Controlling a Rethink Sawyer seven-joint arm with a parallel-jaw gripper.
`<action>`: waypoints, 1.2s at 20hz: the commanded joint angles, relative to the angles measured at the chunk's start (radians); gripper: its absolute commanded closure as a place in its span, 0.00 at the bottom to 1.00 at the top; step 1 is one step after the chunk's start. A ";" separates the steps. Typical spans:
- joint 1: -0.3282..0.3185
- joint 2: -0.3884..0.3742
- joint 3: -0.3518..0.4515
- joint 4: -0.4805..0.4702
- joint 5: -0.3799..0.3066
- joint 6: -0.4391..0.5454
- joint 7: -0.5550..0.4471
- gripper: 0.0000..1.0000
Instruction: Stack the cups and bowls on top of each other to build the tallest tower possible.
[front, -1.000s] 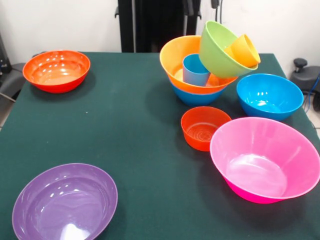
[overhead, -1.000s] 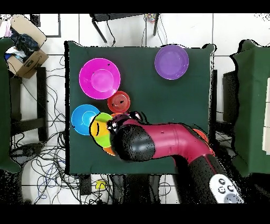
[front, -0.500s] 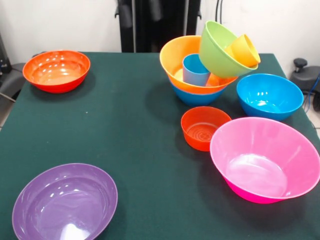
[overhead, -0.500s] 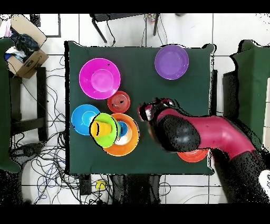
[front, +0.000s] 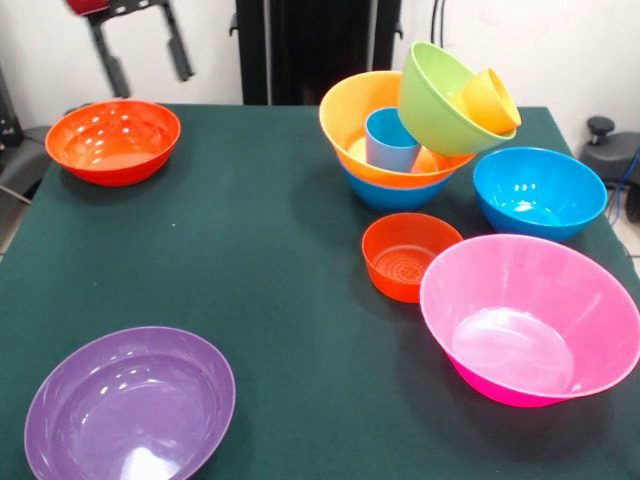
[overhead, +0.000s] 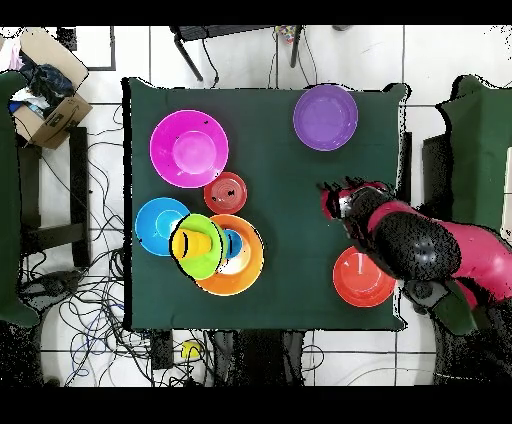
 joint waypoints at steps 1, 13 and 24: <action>0.038 0.051 -0.005 -0.082 -0.137 0.152 -0.262 0.00; 0.105 -0.008 -0.079 -0.070 -0.193 0.223 -0.166 0.00; 0.119 0.049 -0.124 -0.055 -0.282 0.156 -0.104 0.00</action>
